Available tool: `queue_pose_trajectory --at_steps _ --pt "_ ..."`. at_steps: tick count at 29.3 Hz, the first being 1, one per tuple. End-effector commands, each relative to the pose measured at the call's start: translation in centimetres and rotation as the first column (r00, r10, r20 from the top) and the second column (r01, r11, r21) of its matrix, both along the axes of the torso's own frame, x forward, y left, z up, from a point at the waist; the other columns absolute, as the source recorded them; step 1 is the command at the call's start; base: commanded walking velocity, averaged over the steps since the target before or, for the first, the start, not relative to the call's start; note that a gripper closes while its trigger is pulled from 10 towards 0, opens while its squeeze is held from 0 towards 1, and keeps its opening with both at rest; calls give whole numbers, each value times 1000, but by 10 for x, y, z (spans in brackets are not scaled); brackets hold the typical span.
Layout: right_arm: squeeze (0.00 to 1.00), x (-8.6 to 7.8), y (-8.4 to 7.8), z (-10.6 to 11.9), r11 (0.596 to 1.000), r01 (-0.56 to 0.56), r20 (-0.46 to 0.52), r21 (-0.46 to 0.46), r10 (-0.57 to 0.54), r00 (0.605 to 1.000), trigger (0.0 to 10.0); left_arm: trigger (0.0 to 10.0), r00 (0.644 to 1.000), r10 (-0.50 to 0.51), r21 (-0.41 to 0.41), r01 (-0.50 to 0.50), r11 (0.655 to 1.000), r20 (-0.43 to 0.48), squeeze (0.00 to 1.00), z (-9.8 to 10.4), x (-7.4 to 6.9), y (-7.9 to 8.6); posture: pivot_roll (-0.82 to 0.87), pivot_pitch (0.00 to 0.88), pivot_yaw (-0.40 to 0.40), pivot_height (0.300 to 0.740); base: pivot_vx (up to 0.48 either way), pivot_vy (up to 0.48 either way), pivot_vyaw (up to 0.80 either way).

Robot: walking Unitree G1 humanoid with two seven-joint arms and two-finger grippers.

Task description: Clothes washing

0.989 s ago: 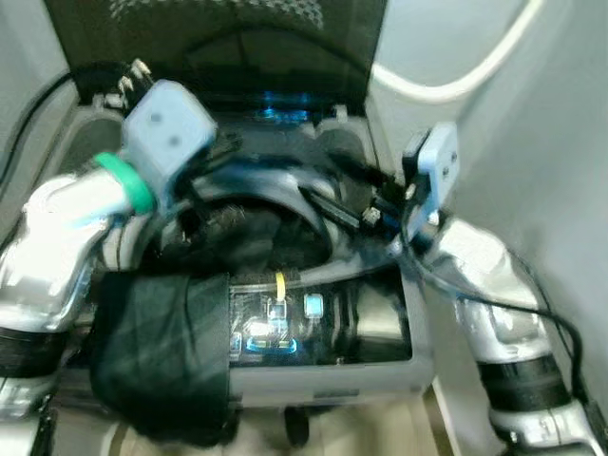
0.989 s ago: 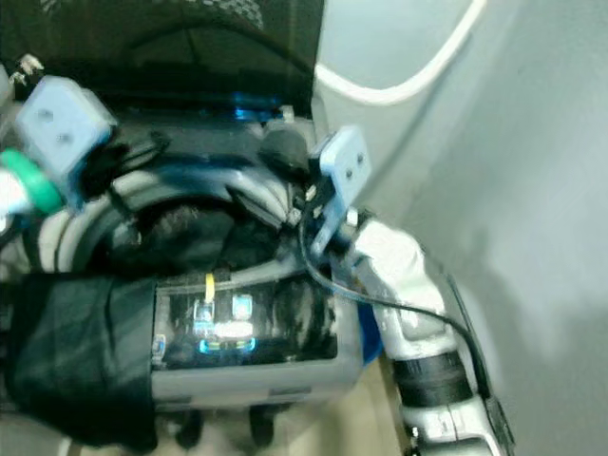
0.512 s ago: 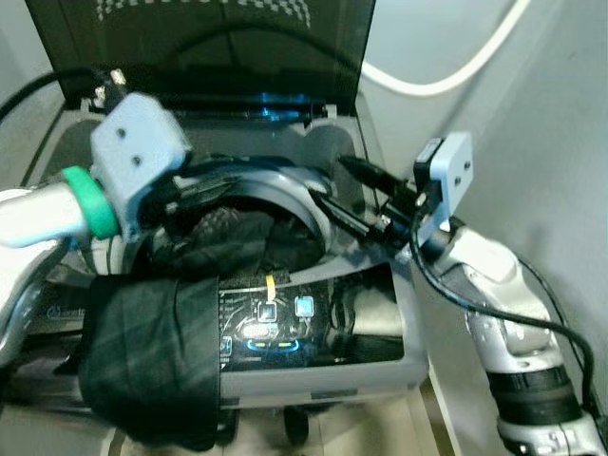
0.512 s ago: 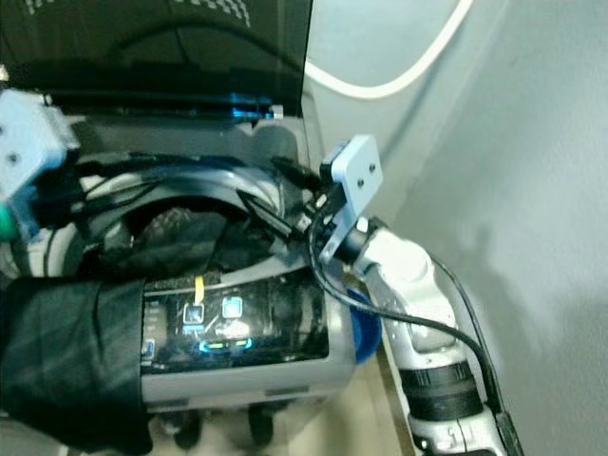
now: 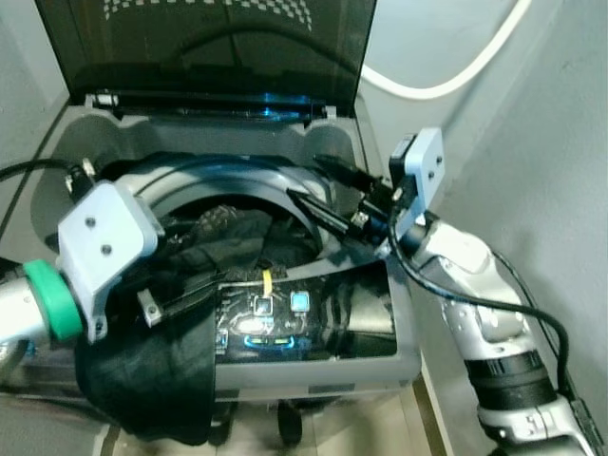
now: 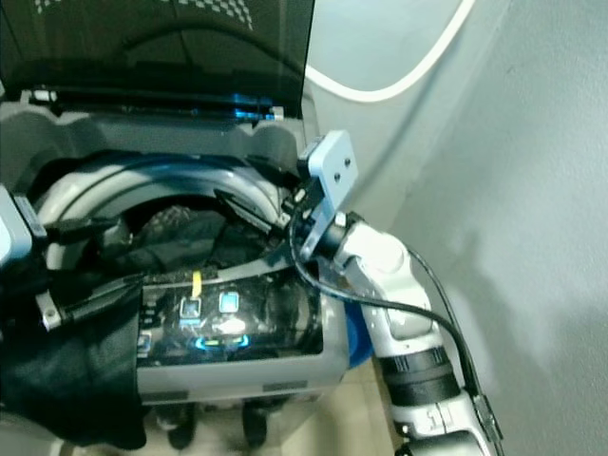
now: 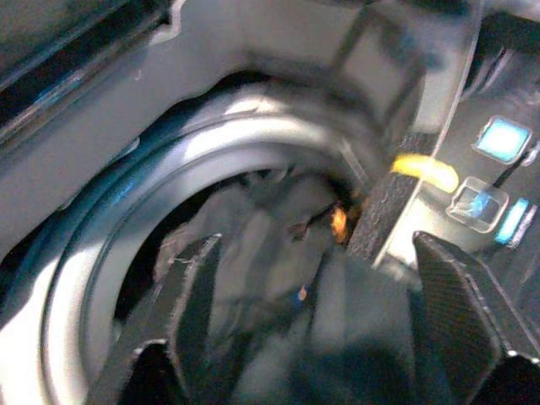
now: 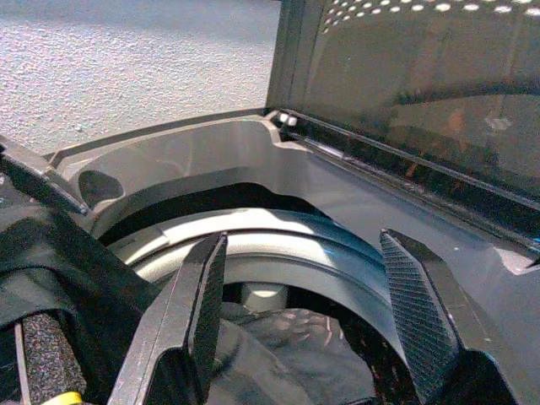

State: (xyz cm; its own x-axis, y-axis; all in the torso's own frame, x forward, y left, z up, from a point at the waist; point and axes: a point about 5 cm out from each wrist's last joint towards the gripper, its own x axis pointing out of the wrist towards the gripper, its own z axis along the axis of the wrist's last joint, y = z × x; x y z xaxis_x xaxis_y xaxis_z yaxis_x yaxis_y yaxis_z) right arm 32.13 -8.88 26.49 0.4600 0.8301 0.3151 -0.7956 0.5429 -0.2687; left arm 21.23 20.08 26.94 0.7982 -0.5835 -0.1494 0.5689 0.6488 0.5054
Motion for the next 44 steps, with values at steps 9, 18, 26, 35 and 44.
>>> queue_pose_trajectory --at_steps 9,18,26,35,44 --pt "0 1 -2 -1 1000 2 8 -21 -2 1000 10000 10000 996 55 41 -52 998 -70 831 -11 -4 3 245 149 -39 740 0 0 0" --pt "0 2 -4 -2 1000 11 13 -19 -11 1000 10000 10000 984 84 -4 -86 996 -154 0 -19 -9 5 241 151 -33 740 0 0 0" --pt "0 3 -4 -2 1000 12 15 -17 -12 1000 10000 4784 969 106 -58 -122 991 -222 0 -33 -7 10 237 149 -27 740 0 0 0" --pt "0 2 -4 -2 1000 16 17 -16 -15 1000 10000 0 969 131 -39 -142 989 -211 0 -33 -1 12 230 152 -22 740 0 0 0" --pt "0 1 -4 -2 1000 18 18 -14 -17 1000 10000 0 976 142 -69 -155 986 -164 0 -26 8 14 224 147 -18 740 0 0 0"
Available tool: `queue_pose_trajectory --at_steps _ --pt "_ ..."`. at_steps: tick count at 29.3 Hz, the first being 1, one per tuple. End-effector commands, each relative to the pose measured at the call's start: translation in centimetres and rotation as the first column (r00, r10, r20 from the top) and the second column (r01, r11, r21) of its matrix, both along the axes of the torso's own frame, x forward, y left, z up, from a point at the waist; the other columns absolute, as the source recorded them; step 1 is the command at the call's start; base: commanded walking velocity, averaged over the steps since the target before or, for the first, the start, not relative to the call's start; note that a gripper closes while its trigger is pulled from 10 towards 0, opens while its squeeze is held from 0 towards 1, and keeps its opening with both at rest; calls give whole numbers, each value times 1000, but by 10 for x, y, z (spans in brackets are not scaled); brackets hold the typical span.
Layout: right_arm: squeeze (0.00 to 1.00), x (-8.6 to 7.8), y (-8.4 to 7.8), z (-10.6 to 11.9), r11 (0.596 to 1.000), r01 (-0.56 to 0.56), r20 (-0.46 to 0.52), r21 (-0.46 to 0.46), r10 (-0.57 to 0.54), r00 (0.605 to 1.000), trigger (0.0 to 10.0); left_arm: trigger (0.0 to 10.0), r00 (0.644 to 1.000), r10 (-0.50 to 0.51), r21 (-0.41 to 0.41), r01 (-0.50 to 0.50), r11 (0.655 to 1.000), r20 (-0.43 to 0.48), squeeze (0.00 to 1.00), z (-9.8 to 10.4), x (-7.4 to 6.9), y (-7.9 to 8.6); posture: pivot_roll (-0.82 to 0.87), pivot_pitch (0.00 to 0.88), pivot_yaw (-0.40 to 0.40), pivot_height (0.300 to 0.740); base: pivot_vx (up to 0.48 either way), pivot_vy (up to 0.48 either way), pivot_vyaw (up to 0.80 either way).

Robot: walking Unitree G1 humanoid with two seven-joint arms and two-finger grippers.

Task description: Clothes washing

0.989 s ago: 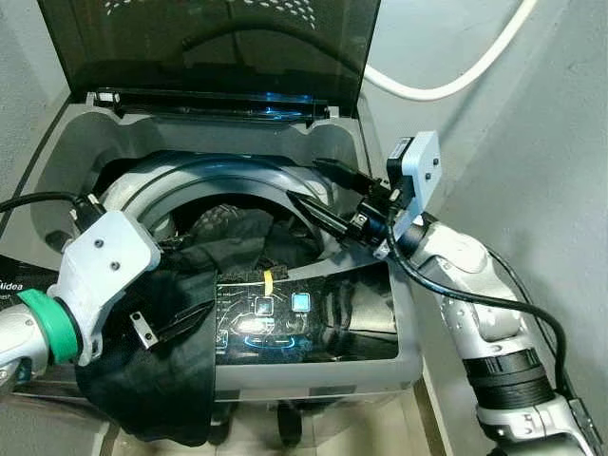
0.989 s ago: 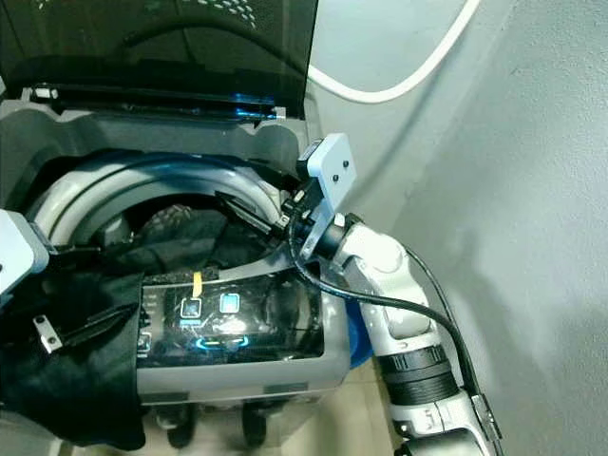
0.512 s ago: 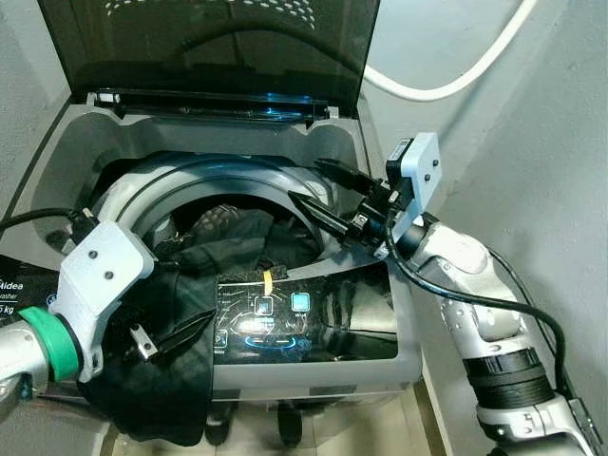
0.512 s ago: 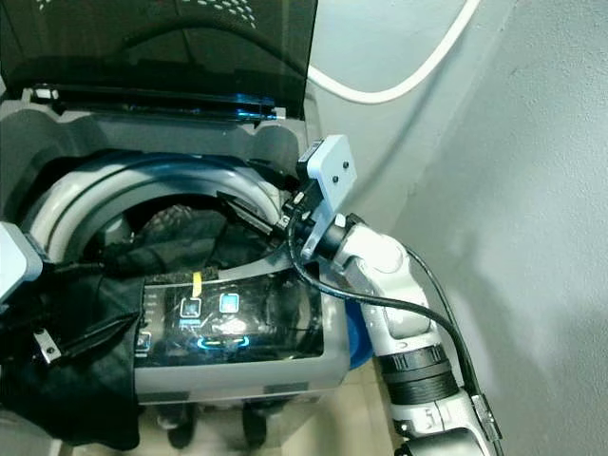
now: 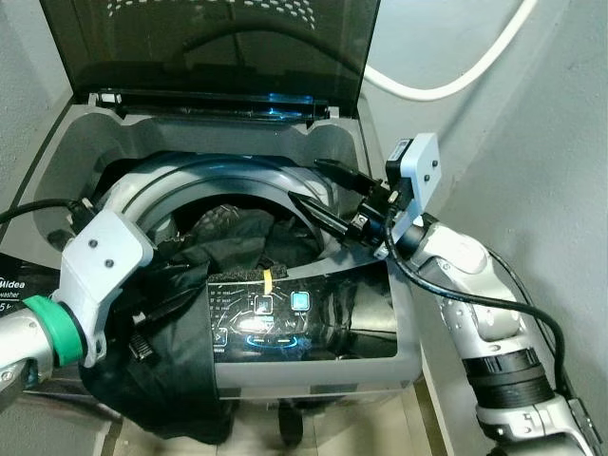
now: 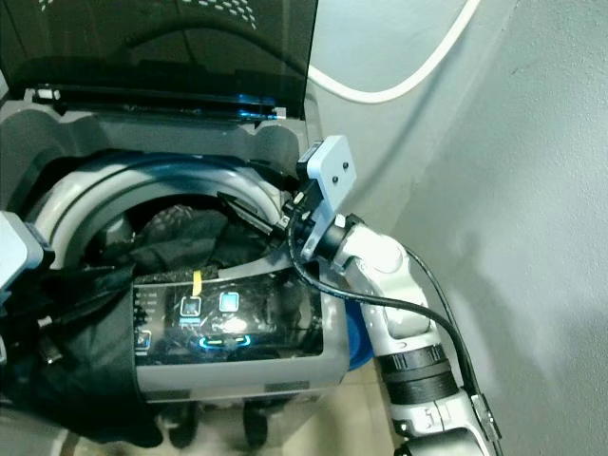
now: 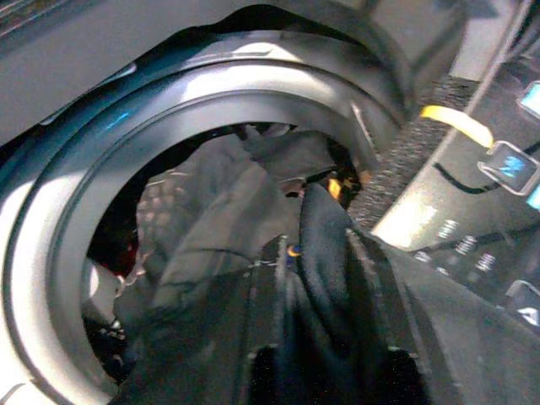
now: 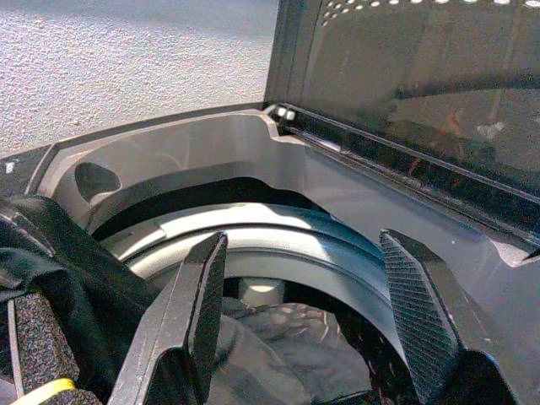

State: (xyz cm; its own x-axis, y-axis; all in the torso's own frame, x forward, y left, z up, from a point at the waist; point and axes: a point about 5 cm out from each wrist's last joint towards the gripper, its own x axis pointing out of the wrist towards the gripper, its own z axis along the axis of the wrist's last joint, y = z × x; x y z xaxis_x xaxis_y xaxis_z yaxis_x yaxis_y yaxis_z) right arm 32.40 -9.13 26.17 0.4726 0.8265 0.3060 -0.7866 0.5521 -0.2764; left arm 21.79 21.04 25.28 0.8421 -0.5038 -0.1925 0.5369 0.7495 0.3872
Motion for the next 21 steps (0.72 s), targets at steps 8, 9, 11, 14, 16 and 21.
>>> queue_pose_trajectory --at_steps 8,9,11,14,16,21 --pt "0 -2 -2 1 1000 5 20 -5 -5 1000 10000 0 999 21 -26 -20 999 30 0 3 10 2 212 139 -15 740 0 0 0" --pt "0 -2 -2 1 1000 5 20 -5 -5 1000 10000 0 999 21 -26 -20 999 30 0 3 10 2 212 139 -15 740 0 0 0" --pt "0 -3 -3 2 1000 6 23 -6 -6 1000 10000 7176 981 43 -52 -33 998 191 0 29 26 2 212 139 -15 740 0 0 0" --pt "0 -3 -3 3 1000 6 25 -6 -6 1000 10000 10000 962 36 -60 -21 998 272 0 44 36 0 212 139 -15 740 0 0 0" --pt "0 -3 -2 4 1000 5 29 -5 -5 1000 10000 10000 914 4 -54 20 998 406 0 74 60 -7 193 132 -18 740 0 0 0" --pt "0 -4 -3 5 1000 7 32 -5 -7 999 10000 10000 836 -16 -42 47 998 549 0 113 100 -22 187 133 -24 740 0 0 0"
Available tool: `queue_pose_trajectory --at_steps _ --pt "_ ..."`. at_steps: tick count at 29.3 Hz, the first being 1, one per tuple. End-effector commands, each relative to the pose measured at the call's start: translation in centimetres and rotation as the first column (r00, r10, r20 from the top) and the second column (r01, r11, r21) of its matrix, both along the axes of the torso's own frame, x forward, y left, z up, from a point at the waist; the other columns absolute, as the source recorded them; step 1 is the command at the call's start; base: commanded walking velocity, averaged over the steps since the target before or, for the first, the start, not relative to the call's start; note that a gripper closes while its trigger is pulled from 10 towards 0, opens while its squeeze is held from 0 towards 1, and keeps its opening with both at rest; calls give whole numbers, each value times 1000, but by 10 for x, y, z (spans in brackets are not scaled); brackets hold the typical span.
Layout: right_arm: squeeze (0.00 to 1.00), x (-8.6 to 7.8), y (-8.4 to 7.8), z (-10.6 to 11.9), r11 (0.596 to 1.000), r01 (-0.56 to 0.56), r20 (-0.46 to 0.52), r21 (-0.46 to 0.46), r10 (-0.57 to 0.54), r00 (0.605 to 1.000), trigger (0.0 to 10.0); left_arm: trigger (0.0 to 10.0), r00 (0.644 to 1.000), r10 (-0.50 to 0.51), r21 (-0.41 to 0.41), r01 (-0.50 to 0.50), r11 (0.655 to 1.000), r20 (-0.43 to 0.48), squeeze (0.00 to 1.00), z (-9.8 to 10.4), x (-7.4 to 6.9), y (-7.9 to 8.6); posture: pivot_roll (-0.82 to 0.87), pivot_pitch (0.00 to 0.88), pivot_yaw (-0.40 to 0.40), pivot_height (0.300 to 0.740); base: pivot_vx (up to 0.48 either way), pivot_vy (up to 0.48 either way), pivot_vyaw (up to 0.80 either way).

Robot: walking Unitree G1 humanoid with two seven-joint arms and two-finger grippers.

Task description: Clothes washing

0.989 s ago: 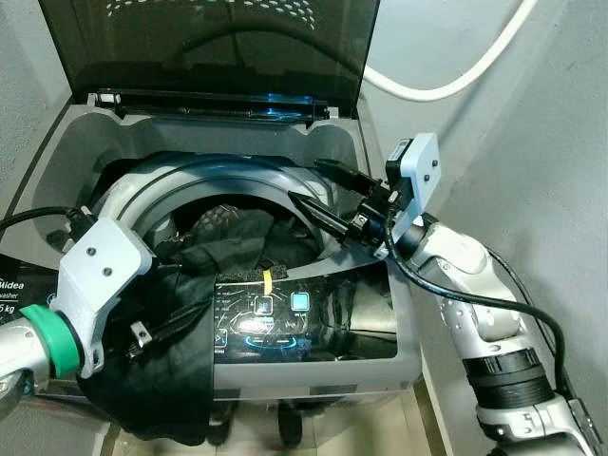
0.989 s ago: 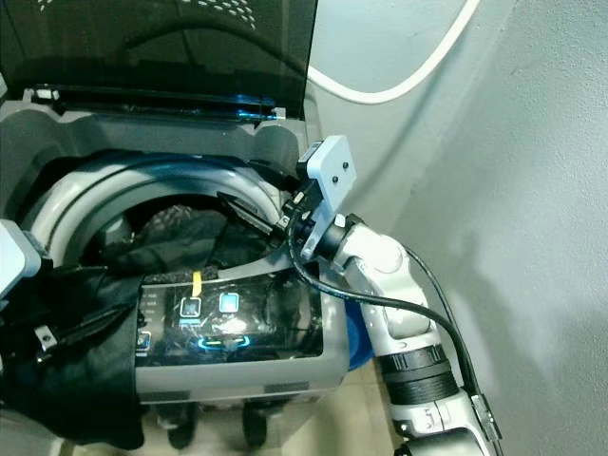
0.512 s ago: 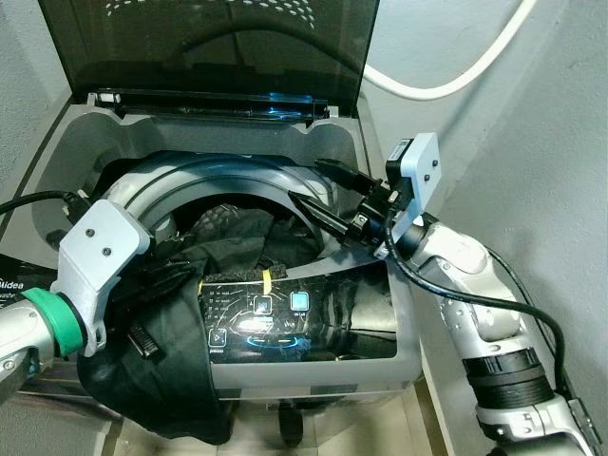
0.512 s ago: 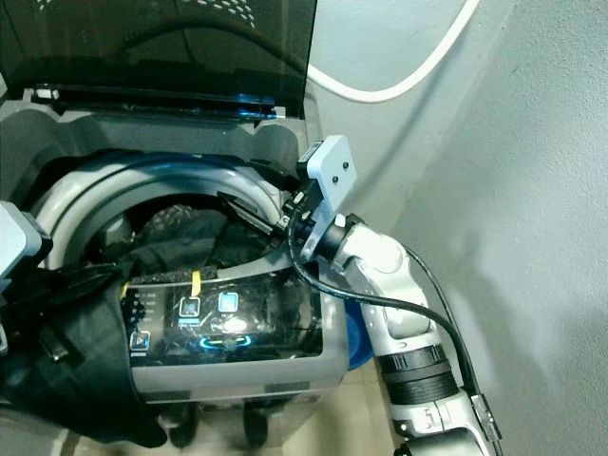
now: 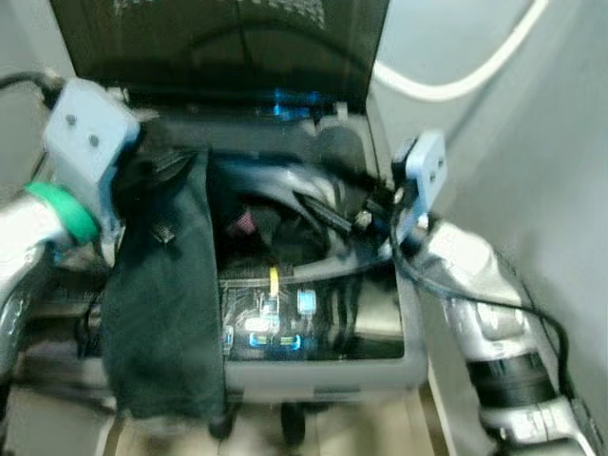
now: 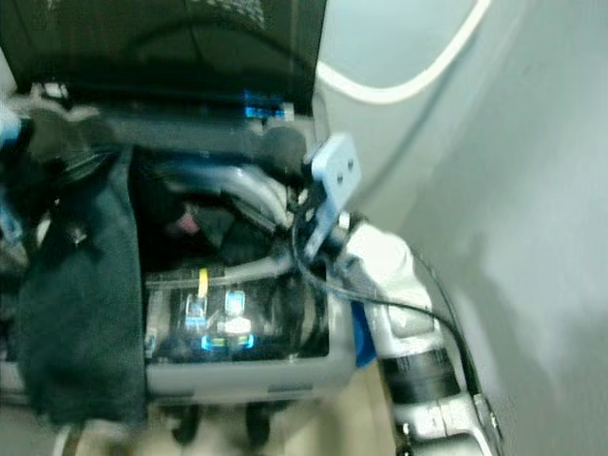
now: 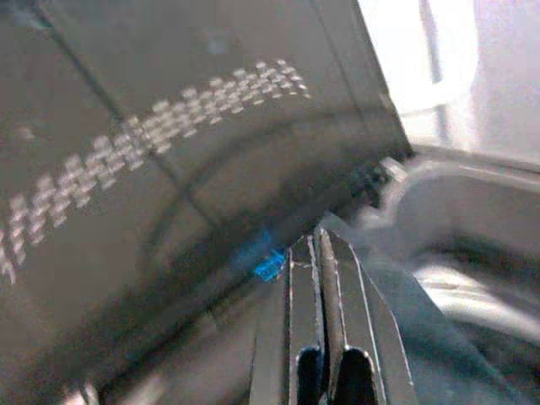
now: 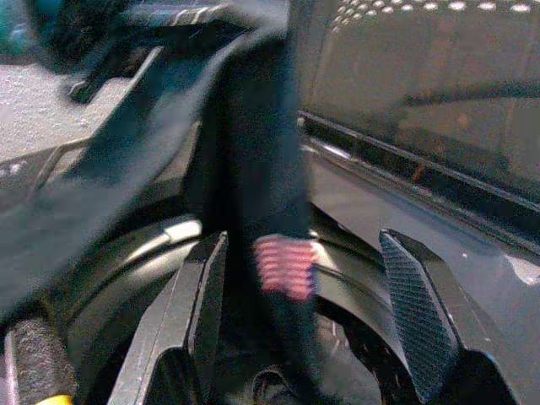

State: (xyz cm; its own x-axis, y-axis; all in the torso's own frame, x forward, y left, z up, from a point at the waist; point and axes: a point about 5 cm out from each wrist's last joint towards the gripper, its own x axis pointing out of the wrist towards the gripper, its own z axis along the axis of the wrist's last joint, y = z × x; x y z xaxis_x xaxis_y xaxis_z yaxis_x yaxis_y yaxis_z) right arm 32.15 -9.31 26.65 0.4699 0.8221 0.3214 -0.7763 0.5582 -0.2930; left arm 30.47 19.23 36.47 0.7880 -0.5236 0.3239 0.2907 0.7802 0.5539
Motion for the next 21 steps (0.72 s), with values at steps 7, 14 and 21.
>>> queue_pose_trajectory --at_steps 7,14,21 --pt "0 -3 -3 2 1000 11 9 -5 -11 1000 10000 10000 965 111 109 -140 984 239 0 29 46 -24 157 145 -11 740 0 0 0" --pt "0 -6 -5 1 1000 25 4 1 -25 1000 10000 10000 986 -33 141 10 990 162 0 17 56 -43 144 149 0 740 0 0 0" --pt "0 -8 -8 -1 999 39 -1 3 -39 999 10000 10000 978 -201 169 206 964 -50 0 -21 49 -49 140 153 6 740 0 0 0"
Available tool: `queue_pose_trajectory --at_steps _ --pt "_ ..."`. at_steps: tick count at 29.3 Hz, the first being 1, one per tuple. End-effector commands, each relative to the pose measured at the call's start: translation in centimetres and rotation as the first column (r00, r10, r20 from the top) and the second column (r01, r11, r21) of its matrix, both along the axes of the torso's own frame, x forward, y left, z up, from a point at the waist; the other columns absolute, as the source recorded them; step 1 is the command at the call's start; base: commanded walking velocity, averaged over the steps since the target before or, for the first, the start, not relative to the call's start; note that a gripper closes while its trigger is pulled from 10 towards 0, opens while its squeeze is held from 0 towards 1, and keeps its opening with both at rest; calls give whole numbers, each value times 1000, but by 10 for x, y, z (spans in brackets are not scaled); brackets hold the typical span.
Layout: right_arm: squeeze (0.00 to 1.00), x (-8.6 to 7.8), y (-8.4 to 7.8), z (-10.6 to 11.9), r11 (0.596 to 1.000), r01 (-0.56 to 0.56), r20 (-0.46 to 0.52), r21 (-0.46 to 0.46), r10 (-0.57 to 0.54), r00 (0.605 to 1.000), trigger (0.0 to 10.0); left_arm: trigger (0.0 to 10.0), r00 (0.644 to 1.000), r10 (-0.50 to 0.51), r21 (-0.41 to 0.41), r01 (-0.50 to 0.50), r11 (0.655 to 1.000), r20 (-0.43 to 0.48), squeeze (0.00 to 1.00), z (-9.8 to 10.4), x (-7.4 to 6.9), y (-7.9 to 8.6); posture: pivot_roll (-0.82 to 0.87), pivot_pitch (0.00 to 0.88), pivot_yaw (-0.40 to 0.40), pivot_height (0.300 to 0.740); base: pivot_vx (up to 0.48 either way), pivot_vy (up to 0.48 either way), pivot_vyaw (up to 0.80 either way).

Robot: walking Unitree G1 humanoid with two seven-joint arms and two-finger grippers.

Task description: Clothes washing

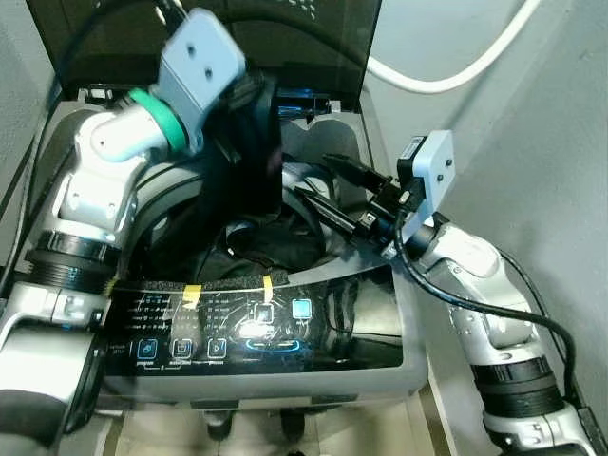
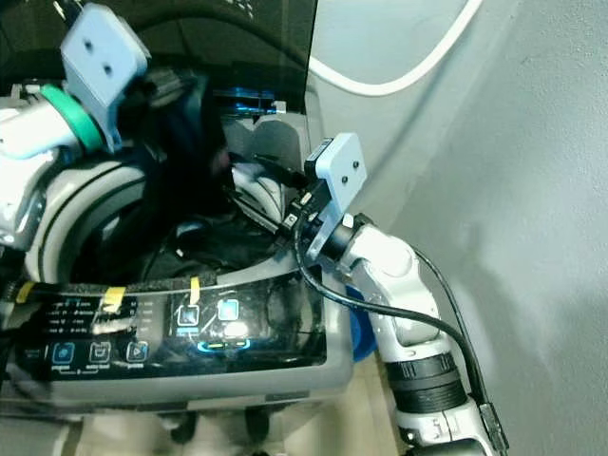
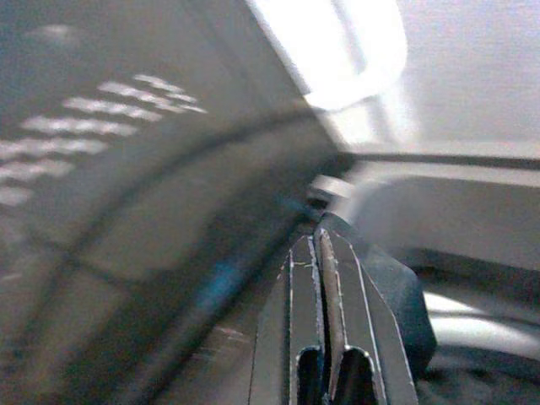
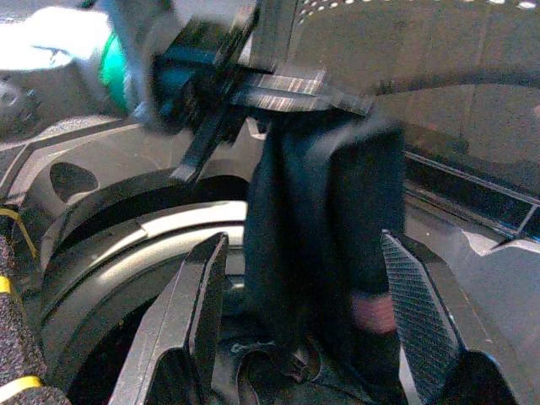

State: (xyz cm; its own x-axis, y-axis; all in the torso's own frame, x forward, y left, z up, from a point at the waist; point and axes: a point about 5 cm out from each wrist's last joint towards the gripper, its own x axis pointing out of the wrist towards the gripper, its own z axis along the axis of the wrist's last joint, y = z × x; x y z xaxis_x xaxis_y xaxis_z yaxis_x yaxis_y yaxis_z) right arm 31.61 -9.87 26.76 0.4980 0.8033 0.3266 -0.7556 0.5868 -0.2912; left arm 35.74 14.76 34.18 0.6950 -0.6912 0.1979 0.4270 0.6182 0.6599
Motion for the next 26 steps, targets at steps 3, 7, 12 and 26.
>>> queue_pose_trajectory --at_steps 3,7,12,26 --pt "0 -2 -2 -2 1000 4 -3 -3 -4 1000 10000 10000 998 -54 11 54 998 -15 0 -1 -4 -5 140 153 6 740 0 0 0" --pt "0 0 1 -1 1000 -6 -2 3 6 1000 10000 10000 999 -51 -90 50 995 -11 1000 3 -20 4 176 149 -9 740 0 0 0" --pt "0 1 3 -1 1000 -12 -3 6 12 1000 10000 10000 999 -52 -140 52 989 8 1000 5 -34 9 184 148 -12 740 0 0 0" --pt "0 1 4 -2 1000 -15 -7 7 15 1000 10000 10000 1000 -13 -219 10 976 -9 1000 -2 -50 13 191 143 -11 740 0 0 0"
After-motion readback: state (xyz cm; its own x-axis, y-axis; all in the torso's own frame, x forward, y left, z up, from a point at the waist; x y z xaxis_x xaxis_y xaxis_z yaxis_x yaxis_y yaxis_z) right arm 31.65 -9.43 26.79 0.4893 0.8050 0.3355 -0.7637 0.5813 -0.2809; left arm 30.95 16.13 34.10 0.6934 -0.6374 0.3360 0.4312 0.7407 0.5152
